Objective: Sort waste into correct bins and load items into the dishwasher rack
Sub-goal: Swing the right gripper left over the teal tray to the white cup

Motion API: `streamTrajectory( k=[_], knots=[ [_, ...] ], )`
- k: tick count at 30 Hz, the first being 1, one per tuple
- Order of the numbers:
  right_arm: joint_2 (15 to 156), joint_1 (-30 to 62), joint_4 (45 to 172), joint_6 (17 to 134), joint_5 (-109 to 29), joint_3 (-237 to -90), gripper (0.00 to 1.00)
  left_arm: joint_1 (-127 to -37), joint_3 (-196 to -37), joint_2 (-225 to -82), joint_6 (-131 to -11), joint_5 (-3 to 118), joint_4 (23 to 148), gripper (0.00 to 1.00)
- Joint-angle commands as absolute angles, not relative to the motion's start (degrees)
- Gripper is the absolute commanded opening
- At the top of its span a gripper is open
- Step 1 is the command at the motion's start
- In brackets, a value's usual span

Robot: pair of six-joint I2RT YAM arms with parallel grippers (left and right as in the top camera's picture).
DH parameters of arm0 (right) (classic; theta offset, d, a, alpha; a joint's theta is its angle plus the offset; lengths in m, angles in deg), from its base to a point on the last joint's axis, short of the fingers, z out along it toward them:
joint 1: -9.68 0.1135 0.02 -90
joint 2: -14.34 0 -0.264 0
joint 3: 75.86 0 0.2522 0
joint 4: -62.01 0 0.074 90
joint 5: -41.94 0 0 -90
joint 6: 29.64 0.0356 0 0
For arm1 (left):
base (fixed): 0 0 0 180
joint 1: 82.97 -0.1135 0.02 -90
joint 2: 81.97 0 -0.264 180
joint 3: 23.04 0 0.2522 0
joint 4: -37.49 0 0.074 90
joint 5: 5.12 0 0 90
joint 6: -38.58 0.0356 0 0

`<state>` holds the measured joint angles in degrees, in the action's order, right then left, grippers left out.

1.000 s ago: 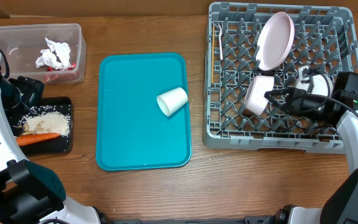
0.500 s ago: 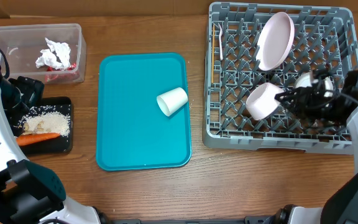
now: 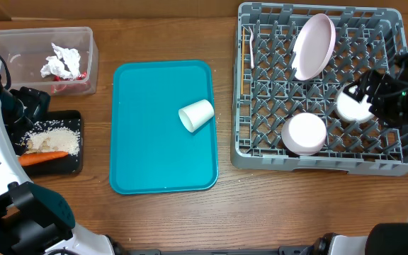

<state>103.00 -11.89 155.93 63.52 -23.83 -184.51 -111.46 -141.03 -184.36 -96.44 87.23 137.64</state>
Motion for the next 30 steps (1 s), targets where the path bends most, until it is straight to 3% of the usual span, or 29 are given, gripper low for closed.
streamTrajectory(
  k=[1, 10, 20, 25, 30],
  knots=[
    [101.4, -8.3, 156.3, 66.2, -24.1, -186.3, 0.99, -110.9, -140.7, -185.1, -96.6, 87.4, 137.8, 1.00],
    [102.0, 10.6, 143.9, 62.2, -1.6, -186.3, 1.00, -110.9, -140.7, -185.1, -96.6, 87.4, 137.8, 1.00],
    [105.7, 38.9, 136.5, 79.3, -43.6, -186.3, 1.00, -110.9, -140.7, -185.1, -96.6, 87.4, 137.8, 1.00],
    [110.4, 47.1, 133.5, 87.5, -46.9, -186.3, 1.00, -110.9, -140.7, -185.1, -96.6, 87.4, 137.8, 1.00],
    [116.4, 49.5, 131.4, 82.3, -47.2, -186.3, 1.00, -110.9, -140.7, -185.1, -96.6, 87.4, 137.8, 1.00]
  ],
)
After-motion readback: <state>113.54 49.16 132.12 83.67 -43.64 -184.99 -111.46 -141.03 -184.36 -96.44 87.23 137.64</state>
